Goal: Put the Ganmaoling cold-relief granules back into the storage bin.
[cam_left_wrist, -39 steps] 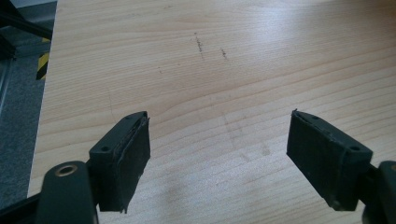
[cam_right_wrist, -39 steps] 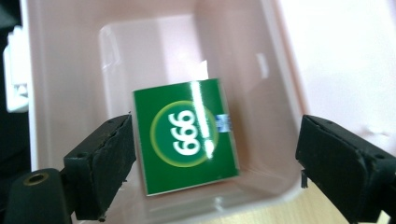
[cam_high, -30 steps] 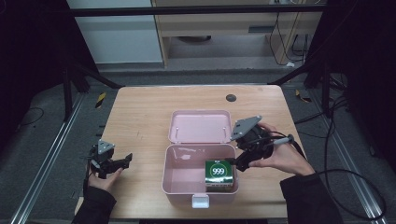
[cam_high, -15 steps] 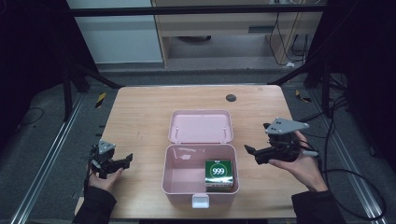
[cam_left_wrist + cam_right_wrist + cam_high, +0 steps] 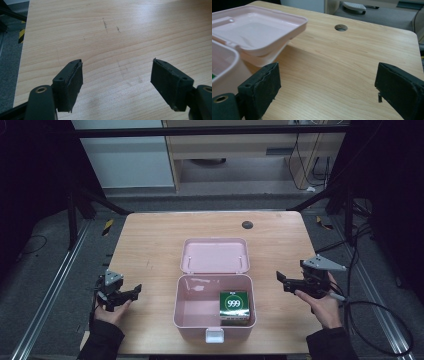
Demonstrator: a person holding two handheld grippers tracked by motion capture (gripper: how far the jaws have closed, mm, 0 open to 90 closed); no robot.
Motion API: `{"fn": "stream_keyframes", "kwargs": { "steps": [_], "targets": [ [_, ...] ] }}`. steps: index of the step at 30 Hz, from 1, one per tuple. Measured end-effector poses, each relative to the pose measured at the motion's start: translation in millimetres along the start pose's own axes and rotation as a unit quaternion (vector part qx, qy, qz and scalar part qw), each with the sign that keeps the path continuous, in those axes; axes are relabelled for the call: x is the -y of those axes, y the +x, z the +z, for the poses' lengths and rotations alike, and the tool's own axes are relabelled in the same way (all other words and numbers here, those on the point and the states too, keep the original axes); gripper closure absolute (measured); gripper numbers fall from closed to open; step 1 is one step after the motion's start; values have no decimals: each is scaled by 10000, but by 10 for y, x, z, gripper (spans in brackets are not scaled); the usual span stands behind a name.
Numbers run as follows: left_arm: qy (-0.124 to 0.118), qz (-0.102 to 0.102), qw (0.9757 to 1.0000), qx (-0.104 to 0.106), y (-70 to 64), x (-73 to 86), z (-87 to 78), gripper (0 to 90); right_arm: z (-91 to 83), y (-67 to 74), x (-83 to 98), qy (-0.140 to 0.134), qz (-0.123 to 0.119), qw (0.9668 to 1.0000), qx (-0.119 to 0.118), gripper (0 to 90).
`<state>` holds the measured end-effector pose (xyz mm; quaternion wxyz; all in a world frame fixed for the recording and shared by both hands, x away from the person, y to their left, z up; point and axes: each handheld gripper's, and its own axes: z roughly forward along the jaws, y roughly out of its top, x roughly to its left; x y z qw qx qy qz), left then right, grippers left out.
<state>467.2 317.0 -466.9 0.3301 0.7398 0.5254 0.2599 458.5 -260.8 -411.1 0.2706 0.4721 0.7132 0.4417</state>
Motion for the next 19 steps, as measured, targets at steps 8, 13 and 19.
{"fn": "stream_keyframes", "kwargs": {
  "steps": [8, 13, 19],
  "targets": [
    [27, 10, 10000, -28, 0, 20, 17, 244, 142, -149, 261, 78, 117, 9990, 430, 65],
    [62, 4, 9999, -79, 9, 35, 46, 215, 191, -235, 372, 156, 226, 9979, 579, 64],
    [95, -22, 9999, -134, 26, 53, 68, 183, 224, -311, 473, 214, 307, 9967, 723, 57]
  ]
}}
